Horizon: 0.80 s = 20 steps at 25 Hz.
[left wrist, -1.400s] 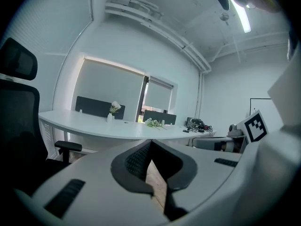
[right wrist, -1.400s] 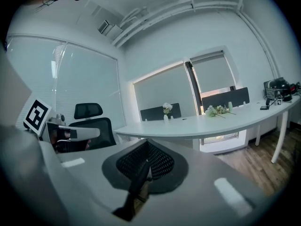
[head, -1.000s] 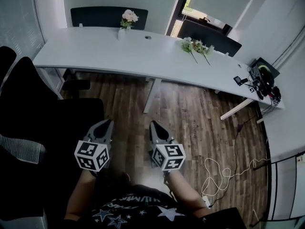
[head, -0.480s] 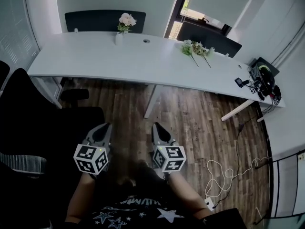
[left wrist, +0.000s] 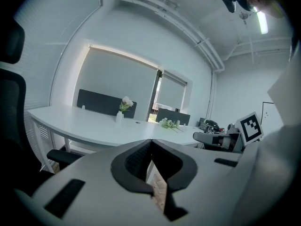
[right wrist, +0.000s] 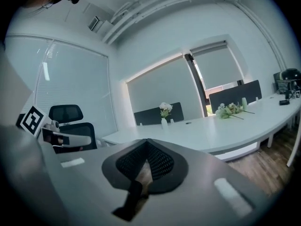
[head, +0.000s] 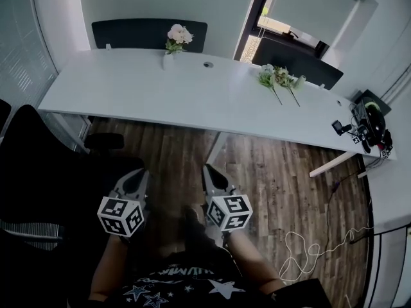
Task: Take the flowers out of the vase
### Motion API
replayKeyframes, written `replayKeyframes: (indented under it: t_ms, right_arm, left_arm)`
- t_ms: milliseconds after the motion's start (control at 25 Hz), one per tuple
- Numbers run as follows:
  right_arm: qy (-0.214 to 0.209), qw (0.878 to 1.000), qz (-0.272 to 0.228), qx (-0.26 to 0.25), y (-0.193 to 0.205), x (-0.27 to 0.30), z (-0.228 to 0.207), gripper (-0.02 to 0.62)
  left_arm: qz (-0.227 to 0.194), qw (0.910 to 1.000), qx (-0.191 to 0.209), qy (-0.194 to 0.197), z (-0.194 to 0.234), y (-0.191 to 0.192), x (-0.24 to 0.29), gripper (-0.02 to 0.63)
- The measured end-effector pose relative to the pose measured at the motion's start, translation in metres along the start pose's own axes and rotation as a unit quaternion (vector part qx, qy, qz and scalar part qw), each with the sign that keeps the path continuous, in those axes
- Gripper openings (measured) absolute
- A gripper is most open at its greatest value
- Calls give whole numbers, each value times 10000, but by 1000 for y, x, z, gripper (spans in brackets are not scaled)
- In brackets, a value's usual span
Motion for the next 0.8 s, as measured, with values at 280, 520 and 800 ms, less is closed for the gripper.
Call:
replayKeyframes:
  t_ms: [280,520,800]
  right_arm:
    - [-264,9996,132,15,-25,56,-47,-2]
    - [-406,9990,171,44,-44,90,-87,-2]
    - [-544,9983,175,85,-58,121,-134,-2]
  left_arm:
    - [-42,9998,-52,-208,5,-30,60,9]
    - [-12,9996,-68,-291,1,-49,111,8]
    - [-57,9995,32,-304,-10,-67,162,8]
Point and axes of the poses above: the fingertips, and each gripper's own axes: x forward along the fingers, z to its left, y out of its underside, the point moved 3 cm from there along -x, backward along the fingers, and after that the axes turned 10 degrees about -y, right-handed, at the moved point
